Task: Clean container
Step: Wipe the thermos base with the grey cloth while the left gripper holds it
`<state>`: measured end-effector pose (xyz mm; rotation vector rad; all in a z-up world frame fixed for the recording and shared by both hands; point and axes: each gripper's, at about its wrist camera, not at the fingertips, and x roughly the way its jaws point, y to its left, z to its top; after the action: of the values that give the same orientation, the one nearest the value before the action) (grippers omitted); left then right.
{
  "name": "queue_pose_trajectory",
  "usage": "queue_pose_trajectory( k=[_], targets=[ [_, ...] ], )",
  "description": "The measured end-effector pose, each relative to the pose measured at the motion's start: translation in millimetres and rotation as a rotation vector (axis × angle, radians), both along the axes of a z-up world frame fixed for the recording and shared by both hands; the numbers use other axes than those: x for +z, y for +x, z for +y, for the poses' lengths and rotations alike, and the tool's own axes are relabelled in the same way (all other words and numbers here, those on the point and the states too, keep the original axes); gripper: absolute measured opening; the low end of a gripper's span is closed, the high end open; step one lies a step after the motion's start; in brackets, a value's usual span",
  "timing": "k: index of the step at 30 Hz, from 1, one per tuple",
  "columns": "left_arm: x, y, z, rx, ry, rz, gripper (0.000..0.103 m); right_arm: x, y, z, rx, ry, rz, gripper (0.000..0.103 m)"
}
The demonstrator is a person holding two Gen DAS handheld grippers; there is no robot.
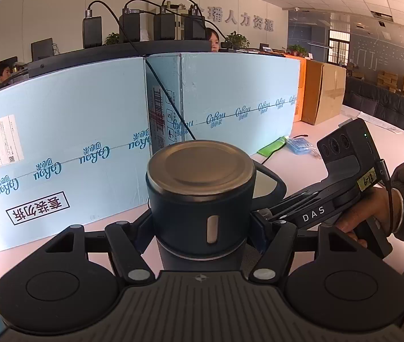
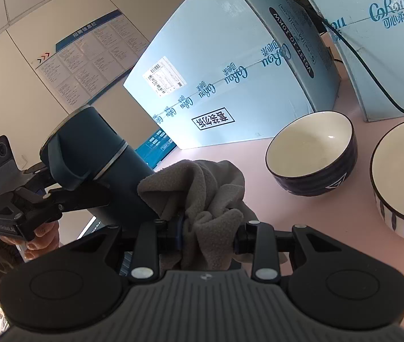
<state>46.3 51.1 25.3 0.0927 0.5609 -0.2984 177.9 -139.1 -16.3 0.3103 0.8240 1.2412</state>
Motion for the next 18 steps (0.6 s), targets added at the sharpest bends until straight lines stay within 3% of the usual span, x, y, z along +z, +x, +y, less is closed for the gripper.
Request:
queue_pose_trajectory(
  k=[8, 18],
  targets=[
    [-6.6, -6.7, -10.1, 0.091, -0.018, -0.033, 0.062, -0.5, -2.7, 1.6, -0.016, 0.000, -0.011, 0.035],
    [-12.4, -18.9, -19.9, 0.290, -0.106, -0.088, 0.077, 2.7, -5.9, -3.1, -0.058, 0.046, 0.003, 0.035]
  ],
)
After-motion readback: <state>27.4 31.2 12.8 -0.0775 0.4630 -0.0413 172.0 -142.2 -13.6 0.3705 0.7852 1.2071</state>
